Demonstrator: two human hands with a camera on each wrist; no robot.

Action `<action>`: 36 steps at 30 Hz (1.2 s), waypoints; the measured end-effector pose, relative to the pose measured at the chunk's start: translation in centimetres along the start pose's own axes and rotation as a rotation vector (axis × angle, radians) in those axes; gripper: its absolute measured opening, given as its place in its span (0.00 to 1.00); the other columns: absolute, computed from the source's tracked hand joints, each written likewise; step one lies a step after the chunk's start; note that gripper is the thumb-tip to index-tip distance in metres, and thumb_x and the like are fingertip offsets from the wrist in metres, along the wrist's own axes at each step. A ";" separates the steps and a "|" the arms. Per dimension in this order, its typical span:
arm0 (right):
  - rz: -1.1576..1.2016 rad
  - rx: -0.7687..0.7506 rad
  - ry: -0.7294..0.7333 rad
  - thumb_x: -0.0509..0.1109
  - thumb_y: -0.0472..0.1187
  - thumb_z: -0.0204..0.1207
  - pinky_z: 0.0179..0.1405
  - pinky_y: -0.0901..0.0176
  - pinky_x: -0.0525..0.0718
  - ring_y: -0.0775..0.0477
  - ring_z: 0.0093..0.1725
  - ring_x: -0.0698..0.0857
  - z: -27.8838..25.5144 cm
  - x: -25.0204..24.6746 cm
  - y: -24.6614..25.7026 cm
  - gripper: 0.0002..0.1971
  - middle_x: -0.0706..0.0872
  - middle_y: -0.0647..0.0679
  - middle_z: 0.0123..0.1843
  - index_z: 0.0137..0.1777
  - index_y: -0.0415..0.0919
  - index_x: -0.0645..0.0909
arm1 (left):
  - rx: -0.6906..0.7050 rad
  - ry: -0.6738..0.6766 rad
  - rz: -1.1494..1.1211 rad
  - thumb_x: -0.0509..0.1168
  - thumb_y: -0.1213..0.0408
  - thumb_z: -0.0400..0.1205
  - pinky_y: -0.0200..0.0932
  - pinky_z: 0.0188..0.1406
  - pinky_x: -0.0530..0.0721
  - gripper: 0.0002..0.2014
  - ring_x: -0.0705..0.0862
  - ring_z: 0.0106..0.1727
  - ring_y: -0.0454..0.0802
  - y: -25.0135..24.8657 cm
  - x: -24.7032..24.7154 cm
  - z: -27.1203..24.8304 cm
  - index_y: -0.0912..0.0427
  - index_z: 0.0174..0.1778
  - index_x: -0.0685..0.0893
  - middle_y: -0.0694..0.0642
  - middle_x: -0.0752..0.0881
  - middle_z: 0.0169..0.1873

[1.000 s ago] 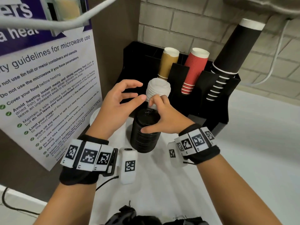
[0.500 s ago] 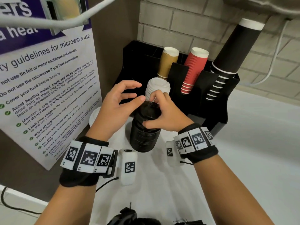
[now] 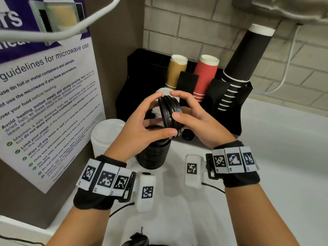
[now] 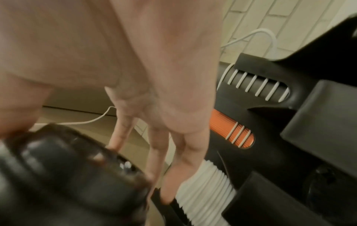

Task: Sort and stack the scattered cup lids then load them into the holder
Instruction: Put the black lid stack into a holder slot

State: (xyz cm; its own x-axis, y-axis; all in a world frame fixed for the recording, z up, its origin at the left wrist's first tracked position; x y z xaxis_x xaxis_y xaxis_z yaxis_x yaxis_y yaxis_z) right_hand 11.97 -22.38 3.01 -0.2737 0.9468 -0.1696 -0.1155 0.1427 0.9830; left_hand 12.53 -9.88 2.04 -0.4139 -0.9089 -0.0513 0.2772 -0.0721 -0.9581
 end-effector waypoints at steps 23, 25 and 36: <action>-0.283 -0.122 -0.445 0.80 0.37 0.65 0.48 0.62 0.87 0.51 0.51 0.86 0.1 -7.7 0.3 0.27 0.83 0.51 0.54 0.60 0.49 0.71 | -0.011 -0.119 0.050 0.75 0.45 0.67 0.37 0.62 0.82 0.33 0.80 0.69 0.42 0.5 -1.2 0.6 0.34 0.69 0.74 0.36 0.75 0.69; -0.482 -0.081 -0.517 0.81 0.37 0.63 0.48 0.62 0.85 0.48 0.52 0.84 0.6 -9.7 -0.8 0.30 0.81 0.46 0.56 0.60 0.47 0.69 | -0.002 -0.163 0.059 0.76 0.40 0.69 0.34 0.59 0.83 0.27 0.83 0.66 0.43 0.1 -2.3 0.6 0.35 0.64 0.78 0.38 0.78 0.67; -1.313 0.321 -0.042 0.84 0.41 0.56 0.49 0.44 0.85 0.38 0.51 0.81 5.9 -8.1 -7.3 0.38 0.77 0.40 0.58 0.63 0.39 0.66 | -0.007 -0.215 0.116 0.69 0.50 0.75 0.48 0.65 0.83 0.16 0.84 0.60 0.43 -0.5 -3.1 0.3 0.41 0.59 0.82 0.50 0.81 0.65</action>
State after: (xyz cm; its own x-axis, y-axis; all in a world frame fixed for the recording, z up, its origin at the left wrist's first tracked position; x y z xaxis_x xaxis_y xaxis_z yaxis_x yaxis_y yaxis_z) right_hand 20.65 -29.36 -2.39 -0.1048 0.0673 -0.9922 -0.0387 0.9967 0.0717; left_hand 13.90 -7.18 2.74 -0.1856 -0.9774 -0.1008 0.3058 0.0401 -0.9513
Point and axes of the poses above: each hand's wrist, its own z-axis towards the middle knuckle, its own x-axis out of the palm, y = z × x, the point moved 9 cm from there along z, towards the middle knuckle
